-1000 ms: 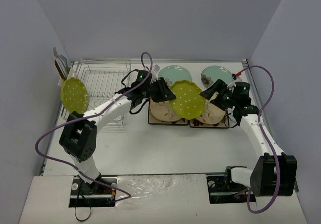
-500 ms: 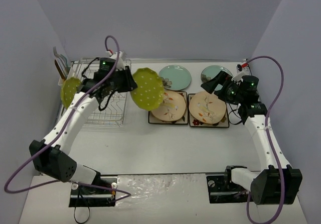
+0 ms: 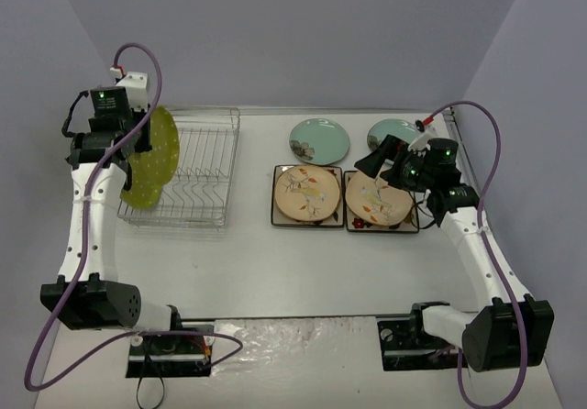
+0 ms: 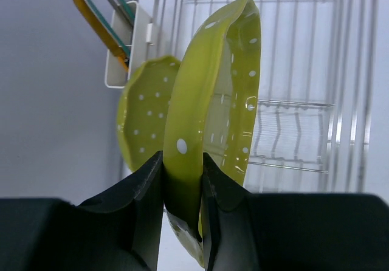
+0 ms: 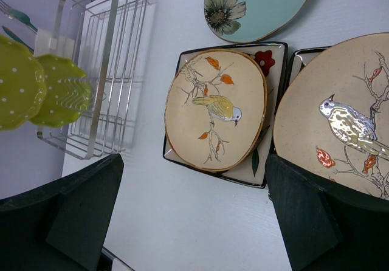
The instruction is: Load the plates into the dish rack
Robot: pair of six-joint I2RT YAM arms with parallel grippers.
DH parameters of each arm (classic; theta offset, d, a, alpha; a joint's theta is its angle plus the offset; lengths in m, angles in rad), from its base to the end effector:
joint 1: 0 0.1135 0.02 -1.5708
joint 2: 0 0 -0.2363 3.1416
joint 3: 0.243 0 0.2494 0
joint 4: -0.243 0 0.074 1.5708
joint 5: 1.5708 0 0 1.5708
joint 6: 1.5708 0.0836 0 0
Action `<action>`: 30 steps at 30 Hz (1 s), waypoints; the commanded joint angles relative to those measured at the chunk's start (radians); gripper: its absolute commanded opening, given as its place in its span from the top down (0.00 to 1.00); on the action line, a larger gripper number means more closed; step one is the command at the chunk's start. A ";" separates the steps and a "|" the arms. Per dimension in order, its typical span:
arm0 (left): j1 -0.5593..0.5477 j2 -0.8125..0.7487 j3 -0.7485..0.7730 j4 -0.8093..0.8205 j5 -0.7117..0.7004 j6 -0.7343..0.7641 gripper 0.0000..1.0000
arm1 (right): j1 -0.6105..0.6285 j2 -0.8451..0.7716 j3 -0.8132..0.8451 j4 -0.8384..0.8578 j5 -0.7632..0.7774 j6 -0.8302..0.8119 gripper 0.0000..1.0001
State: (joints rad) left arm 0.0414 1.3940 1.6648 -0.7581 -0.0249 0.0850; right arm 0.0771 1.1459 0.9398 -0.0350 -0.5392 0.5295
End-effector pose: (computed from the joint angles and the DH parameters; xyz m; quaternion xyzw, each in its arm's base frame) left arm 0.3345 0.0159 0.3949 0.0123 0.8567 0.0432 0.5139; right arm 0.3091 0.0669 0.3032 0.0100 0.7761 0.3777 0.5049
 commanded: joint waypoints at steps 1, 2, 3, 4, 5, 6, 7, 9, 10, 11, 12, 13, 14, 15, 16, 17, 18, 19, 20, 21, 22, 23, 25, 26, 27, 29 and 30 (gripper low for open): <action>0.052 0.052 0.122 0.127 -0.072 0.157 1.00 | 0.024 0.011 -0.004 0.043 -0.019 -0.026 0.00; 0.060 0.071 0.132 0.134 -0.090 0.170 1.00 | 0.028 0.013 -0.008 0.043 -0.020 -0.027 0.00; 0.066 0.084 0.140 0.141 -0.107 0.182 1.00 | 0.031 0.015 -0.011 0.043 -0.022 -0.029 0.00; 0.071 0.097 0.146 0.148 -0.119 0.190 1.00 | 0.033 0.017 -0.012 0.043 -0.022 -0.031 0.00; 0.075 0.111 0.153 0.154 -0.127 0.198 1.00 | 0.035 0.016 -0.013 0.043 -0.022 -0.032 0.00; 0.079 0.125 0.160 0.160 -0.136 0.206 1.00 | 0.036 0.014 -0.014 0.043 -0.022 -0.034 0.00; 0.081 0.139 0.169 0.160 -0.140 0.212 1.00 | 0.037 0.015 -0.015 0.043 -0.022 -0.036 0.00; 0.082 0.158 0.173 0.164 -0.160 0.232 1.00 | 0.040 0.020 -0.019 0.041 -0.019 -0.038 0.00; 0.082 0.166 0.170 0.168 -0.166 0.238 1.00 | 0.040 0.023 -0.022 0.042 -0.017 -0.038 0.00; 0.083 0.175 0.167 0.172 -0.171 0.244 1.00 | 0.041 0.026 -0.025 0.043 -0.016 -0.037 0.00; 0.084 0.179 0.156 0.176 -0.171 0.246 1.00 | 0.041 0.027 -0.028 0.044 -0.017 -0.035 0.00; 0.084 0.182 0.145 0.181 -0.170 0.248 1.00 | 0.041 0.028 -0.031 0.044 -0.017 -0.034 0.00; 0.084 0.183 0.133 0.186 -0.167 0.250 1.00 | 0.041 0.028 -0.033 0.044 -0.016 -0.036 0.00; 0.084 0.183 0.120 0.193 -0.166 0.251 1.00 | 0.041 0.028 -0.033 0.044 -0.015 -0.036 0.00; 0.084 0.183 0.103 0.204 -0.163 0.250 1.00 | 0.041 0.029 -0.035 0.044 -0.015 -0.036 0.00; 0.085 0.183 0.082 0.215 -0.160 0.248 1.00 | 0.041 0.030 -0.037 0.044 -0.014 -0.036 0.00; 0.086 0.182 0.056 0.225 -0.160 0.246 1.00 | 0.041 0.032 -0.037 0.043 -0.012 -0.037 0.00; 0.086 0.181 0.037 0.233 -0.157 0.245 1.00 | 0.041 0.033 -0.038 0.043 -0.011 -0.037 0.00; 0.086 0.182 0.023 0.238 -0.152 0.243 1.00 | 0.041 0.034 -0.038 0.043 -0.009 -0.037 0.00; 0.086 0.184 0.006 0.240 -0.147 0.237 1.00 | 0.041 0.035 -0.039 0.043 -0.007 -0.036 0.00; 0.086 0.185 -0.004 0.242 -0.143 0.235 1.00 | 0.041 0.035 -0.040 0.043 -0.006 -0.034 0.00; 0.086 0.190 -0.013 0.245 -0.140 0.231 1.00 | 0.041 0.036 -0.041 0.043 -0.003 -0.033 0.00; 0.086 0.194 -0.027 0.247 -0.135 0.225 1.00 | 0.041 0.038 -0.041 0.043 0.005 -0.029 0.00; 0.086 0.194 -0.032 0.249 -0.129 0.222 1.00 | 0.041 0.038 -0.043 0.043 0.007 -0.028 0.00; 0.086 0.194 -0.044 0.257 -0.126 0.215 1.00 | 0.040 0.039 -0.043 0.043 0.009 -0.027 0.00; 0.086 0.194 -0.065 0.269 -0.118 0.203 1.00 | 0.040 0.039 -0.045 0.043 0.013 -0.025 0.00; 0.086 0.195 -0.073 0.272 -0.113 0.198 1.00 | 0.039 0.038 -0.046 0.044 0.016 -0.023 0.00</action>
State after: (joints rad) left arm 0.1192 1.6310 1.5667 -0.6309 -0.1189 0.2941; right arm 0.1123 1.1767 0.8917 -0.0383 -0.5371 0.5045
